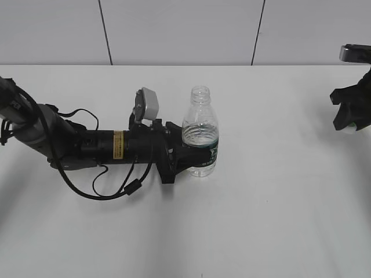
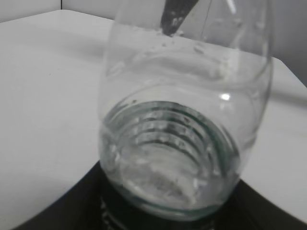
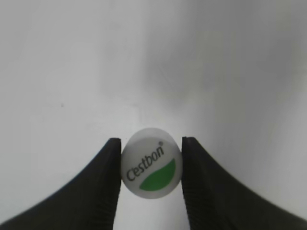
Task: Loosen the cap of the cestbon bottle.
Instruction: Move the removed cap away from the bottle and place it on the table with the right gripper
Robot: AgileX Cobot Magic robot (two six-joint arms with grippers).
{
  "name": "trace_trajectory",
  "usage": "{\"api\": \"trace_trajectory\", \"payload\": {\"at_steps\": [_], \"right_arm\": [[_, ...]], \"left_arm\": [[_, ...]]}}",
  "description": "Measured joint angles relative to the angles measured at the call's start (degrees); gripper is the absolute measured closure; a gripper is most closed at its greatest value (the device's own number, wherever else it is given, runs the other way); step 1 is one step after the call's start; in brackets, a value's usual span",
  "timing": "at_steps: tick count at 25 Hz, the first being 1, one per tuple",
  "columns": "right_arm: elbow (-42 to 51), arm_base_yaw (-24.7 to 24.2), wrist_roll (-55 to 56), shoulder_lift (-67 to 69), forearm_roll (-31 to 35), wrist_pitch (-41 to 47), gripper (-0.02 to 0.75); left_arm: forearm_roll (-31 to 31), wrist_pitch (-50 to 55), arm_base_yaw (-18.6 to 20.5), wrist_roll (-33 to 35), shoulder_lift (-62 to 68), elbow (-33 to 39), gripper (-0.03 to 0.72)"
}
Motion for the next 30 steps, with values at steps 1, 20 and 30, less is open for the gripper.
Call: {"api": "trace_trajectory", "payload": {"at_steps": [1, 20, 30], "right_arm": [[0.2, 0.0, 0.0, 0.0, -0.6, -0.9, 0.439], [0.4, 0.0, 0.1, 6.9, -1.8, -6.2, 0.439], [0.4, 0.0, 0.2, 6.9, -1.6, -6.2, 0.212]], "left_arm": [[0.0, 0.0, 0.0, 0.0, 0.0, 0.0, 0.321], [0.1, 0.0, 0.0, 0.0, 0.0, 0.0, 0.322], [0.1, 0.0, 0.0, 0.0, 0.0, 0.0, 0.323]]}}
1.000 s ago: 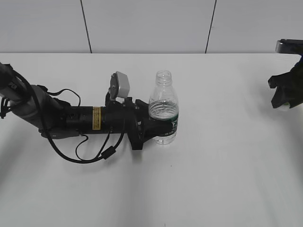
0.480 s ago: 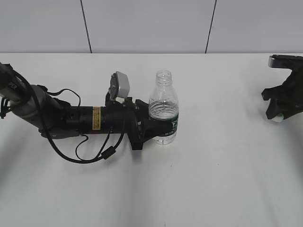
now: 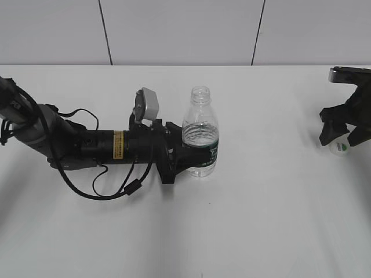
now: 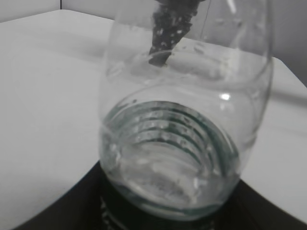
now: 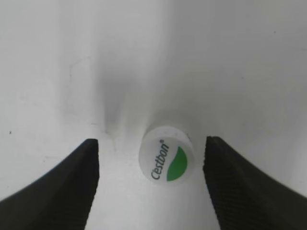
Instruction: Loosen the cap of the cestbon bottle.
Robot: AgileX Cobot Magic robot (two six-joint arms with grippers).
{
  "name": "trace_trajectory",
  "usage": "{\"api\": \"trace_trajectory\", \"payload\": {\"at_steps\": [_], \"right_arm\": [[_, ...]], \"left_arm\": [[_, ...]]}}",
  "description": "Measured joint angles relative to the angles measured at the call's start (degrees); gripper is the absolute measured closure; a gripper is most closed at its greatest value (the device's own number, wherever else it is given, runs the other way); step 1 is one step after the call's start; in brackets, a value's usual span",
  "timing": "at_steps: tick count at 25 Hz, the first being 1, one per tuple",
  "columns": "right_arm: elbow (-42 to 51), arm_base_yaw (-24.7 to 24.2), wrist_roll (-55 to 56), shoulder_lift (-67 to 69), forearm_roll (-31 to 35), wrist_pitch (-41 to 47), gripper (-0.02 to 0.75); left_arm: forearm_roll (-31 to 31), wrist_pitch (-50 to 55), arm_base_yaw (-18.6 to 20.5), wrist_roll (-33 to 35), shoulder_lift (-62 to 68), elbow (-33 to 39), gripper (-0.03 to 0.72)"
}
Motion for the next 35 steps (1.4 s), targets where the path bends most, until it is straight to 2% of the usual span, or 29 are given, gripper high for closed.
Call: {"api": "trace_trajectory", "payload": {"at_steps": [8, 15, 26, 35], "right_arm": [[0.0, 0.0, 0.4, 0.0, 1.1, 0.1, 0.197], [0.0, 0.0, 0.4, 0.0, 1.2, 0.3, 0.197], [0.0, 0.1, 0.4, 0.0, 1.3, 0.9, 0.197], [-8.4, 0.1, 0.4, -0.3, 4.9, 16.2, 0.197]], "left_arm": [[0.0, 0.0, 0.0, 0.0, 0.0, 0.0, 0.317], [0.3, -0.1, 0.0, 0.0, 0.0, 0.0, 0.205], [0.6, -0.1, 0.0, -4.5, -3.3, 0.1, 0.130], [3.4, 0.2, -0.1, -9.7, -14.3, 0.1, 0.124]]}}
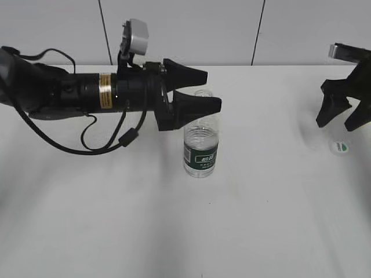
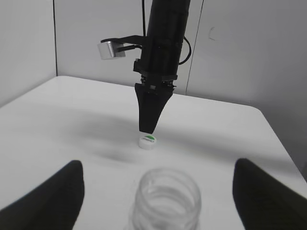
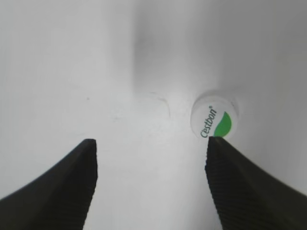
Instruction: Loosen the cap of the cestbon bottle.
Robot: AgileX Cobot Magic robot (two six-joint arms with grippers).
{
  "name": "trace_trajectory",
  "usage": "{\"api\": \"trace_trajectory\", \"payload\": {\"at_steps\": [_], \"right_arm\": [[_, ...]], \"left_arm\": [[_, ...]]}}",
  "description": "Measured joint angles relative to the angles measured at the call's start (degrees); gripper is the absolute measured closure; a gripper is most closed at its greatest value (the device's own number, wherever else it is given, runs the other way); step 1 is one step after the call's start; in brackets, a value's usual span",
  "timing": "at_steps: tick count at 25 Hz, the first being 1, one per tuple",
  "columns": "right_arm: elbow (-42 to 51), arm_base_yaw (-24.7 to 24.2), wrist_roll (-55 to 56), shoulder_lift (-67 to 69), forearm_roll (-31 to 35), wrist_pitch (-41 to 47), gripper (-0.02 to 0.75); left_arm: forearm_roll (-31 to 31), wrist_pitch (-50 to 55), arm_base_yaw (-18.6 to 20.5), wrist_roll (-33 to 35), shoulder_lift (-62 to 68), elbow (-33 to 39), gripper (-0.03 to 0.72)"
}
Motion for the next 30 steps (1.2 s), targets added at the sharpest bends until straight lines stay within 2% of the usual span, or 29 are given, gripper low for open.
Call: {"api": "trace_trajectory", "payload": {"at_steps": [6, 12, 16, 20, 23, 26, 30], "right_arm": [[-8.2, 0.0, 2.0, -0.1, 0.6, 8.8, 0.212], [-13.8, 0.0, 4.1, -0.2, 0.6, 10.7, 0.218], [-15.7, 0.0, 6.5, -0.5, 0.6, 10.9, 0.218], [-15.9, 0.0, 7.4, -2.2, 0.6, 10.9, 0.218], [-15.9, 0.0, 7.5, -3.2, 0.5, 11.0, 0.218], [-15.9, 0.0, 7.6, -4.2, 0.1, 11.1, 0.218], [-15.9, 0.0, 7.9, -5.7, -0.1, 11.1, 0.219]], "left_arm": [[-0.7, 7.9, 0.0, -1.6, -7.9, 0.1, 0.126], [-4.6, 23.7, 0.0, -2.4, -17.2, 0.1, 0.126], [-9.1, 43.5, -0.1, -2.5, -23.7, 0.1, 0.126], [-12.8, 68.7, -0.1, -2.6, -28.5, 0.1, 0.126], [-18.5, 84.3, -0.1, -2.6, -30.6, 0.1, 0.126], [-28.4, 96.8, 0.5, -0.4, -31.2, 0.1, 0.126], [-49.2, 105.6, 3.6, 13.9, -30.7, -0.9, 0.126]]}}
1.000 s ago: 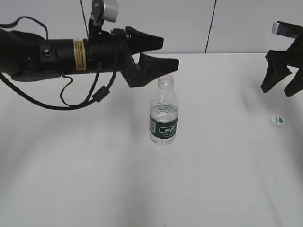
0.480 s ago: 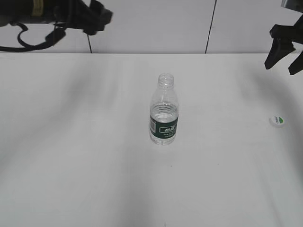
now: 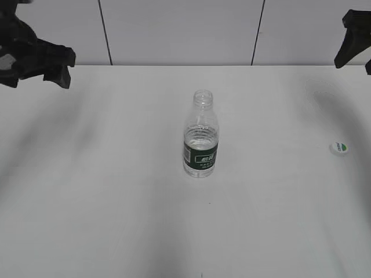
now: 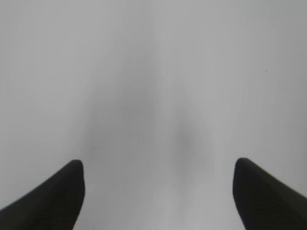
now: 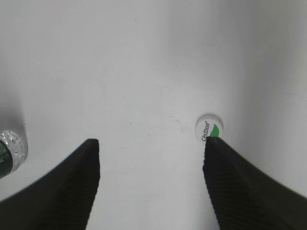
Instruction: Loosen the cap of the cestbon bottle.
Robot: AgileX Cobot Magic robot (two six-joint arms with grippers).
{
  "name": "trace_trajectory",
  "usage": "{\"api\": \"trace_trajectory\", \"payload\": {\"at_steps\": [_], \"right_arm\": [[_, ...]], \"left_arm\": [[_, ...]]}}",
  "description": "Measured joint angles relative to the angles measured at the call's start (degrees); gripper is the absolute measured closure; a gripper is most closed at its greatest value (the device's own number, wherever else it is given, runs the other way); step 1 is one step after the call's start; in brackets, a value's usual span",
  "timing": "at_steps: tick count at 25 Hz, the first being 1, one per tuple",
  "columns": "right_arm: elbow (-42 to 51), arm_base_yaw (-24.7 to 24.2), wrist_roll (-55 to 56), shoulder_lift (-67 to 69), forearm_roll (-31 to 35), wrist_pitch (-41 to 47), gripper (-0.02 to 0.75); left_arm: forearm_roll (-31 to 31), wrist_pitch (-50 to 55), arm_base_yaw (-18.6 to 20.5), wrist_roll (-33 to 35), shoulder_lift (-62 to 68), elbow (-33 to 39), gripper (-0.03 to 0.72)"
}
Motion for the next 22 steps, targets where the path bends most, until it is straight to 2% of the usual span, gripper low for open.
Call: {"api": "trace_trajectory", "payload": {"at_steps": [2, 4, 8, 13, 16, 22], "right_arm": [[0.2, 0.0, 0.0, -1.2, -0.5, 0.0, 0.219], [0.9, 0.0, 0.0, -2.8, -1.3, 0.0, 0.219], [5.6, 0.0, 0.8, -7.2, -3.6, 0.0, 0.219], [16.1, 0.0, 2.2, -16.5, -5.4, 0.0, 0.219], [22.7, 0.0, 2.5, -23.6, -5.5, 0.0, 0.220], [35.5, 0.0, 2.5, -40.4, -6.3, 0.1, 0.219]], "left_arm": [[-8.1, 4.9, 2.2, 7.0, 1.1, -2.5, 0.126], [-13.5, 11.9, 4.7, 12.2, 2.8, -7.1, 0.126], [-17.0, 28.4, 8.5, 17.8, 7.0, -16.3, 0.126], [-19.1, 32.4, 9.2, 21.4, 7.4, -18.9, 0.134], [-19.7, 32.5, 9.2, 22.2, 5.5, -16.6, 0.185], [-20.5, 32.8, 9.2, 22.4, -6.2, -1.4, 0.213]]}}
